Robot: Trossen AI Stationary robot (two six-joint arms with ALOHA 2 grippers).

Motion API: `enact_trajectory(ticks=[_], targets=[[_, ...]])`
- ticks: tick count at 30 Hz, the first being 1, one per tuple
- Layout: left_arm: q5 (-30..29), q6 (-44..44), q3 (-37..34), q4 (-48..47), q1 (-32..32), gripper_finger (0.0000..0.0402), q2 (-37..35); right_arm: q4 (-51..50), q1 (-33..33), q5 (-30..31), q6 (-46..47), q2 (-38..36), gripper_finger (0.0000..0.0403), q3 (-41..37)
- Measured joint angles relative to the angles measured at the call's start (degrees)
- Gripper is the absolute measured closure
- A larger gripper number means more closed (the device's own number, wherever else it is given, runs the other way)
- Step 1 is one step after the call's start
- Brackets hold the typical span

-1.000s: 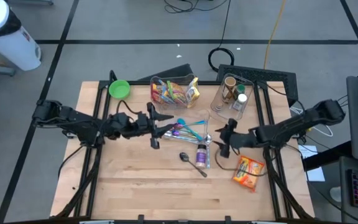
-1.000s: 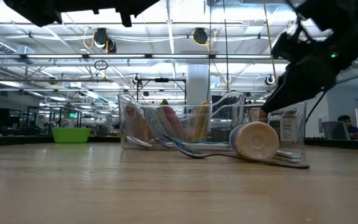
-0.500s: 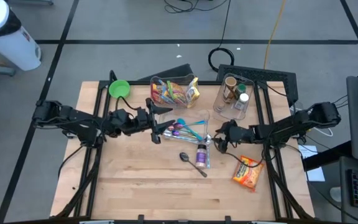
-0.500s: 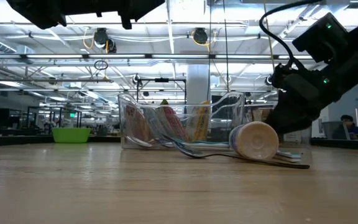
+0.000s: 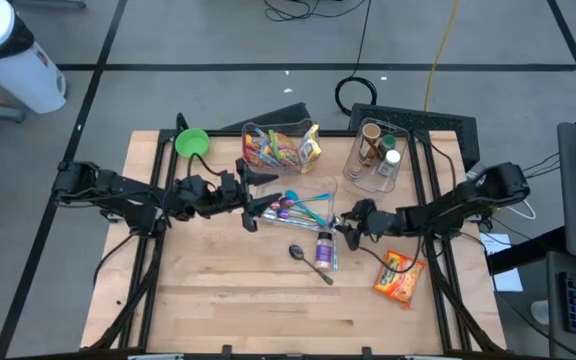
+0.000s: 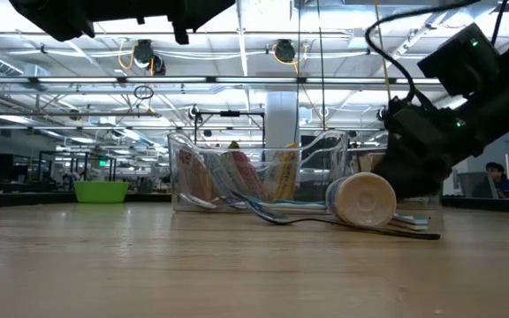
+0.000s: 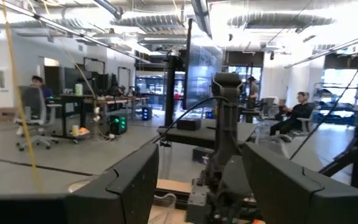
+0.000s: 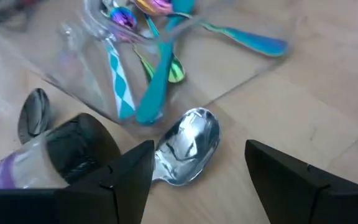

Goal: Pick & Place Food Item
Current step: Put the blue white spoon into the bottom transparent bin

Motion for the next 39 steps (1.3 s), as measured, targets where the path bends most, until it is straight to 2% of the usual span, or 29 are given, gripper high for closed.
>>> enact_trajectory(ticks=[2, 8, 14, 19, 23, 26, 28, 35, 39], targets=[[1.5, -0.8, 0.0, 0.0, -0.1, 0.0160, 0.0, 0.0, 0.3, 2.0, 1.7, 1.5, 0.0156, 0.0], [8.5, -1.3, 0.0, -0.4, -0.7, 0.0160, 0.0, 3.9, 0.3, 2.6, 4.3, 6.3, 0.0156, 0.5], [9.3, -2.7, 0.0, -3.2, -2.3, 0.0160, 0.0, 3.7, 0.3, 3.6, 3.8, 10.6, 0.0166, 4.8], [9.3, -3.9, 0.0, -5.4, -3.6, 0.0160, 0.0, 1.6, 0.4, 4.9, 5.0, 14.6, 0.0219, 8.0], [9.2, -4.1, 0.0, -7.3, -5.0, 0.0160, 0.0, 0.0, 0.8, 5.4, 6.9, 15.2, 0.0288, 8.3], [9.3, -4.1, 0.0, -9.1, -6.1, 0.0160, 0.0, -1.8, 1.7, 5.0, 7.8, 14.0, 0.0350, 8.3], [9.3, -4.3, 0.0, -10.5, -6.9, 0.0160, 0.0, -3.7, 2.8, 2.1, 8.1, 12.7, 0.0384, 8.3], [9.3, -5.9, 0.0, -15.4, -9.9, 0.0160, 0.0, -19.5, 7.3, 2.9, 9.3, 2.8, 0.0395, 8.2], [9.3, -8.4, 0.0, -19.5, -11.7, 0.0160, 0.0, -26.9, 10.2, 7.0, 8.8, -4.5, 0.0397, 8.1]])
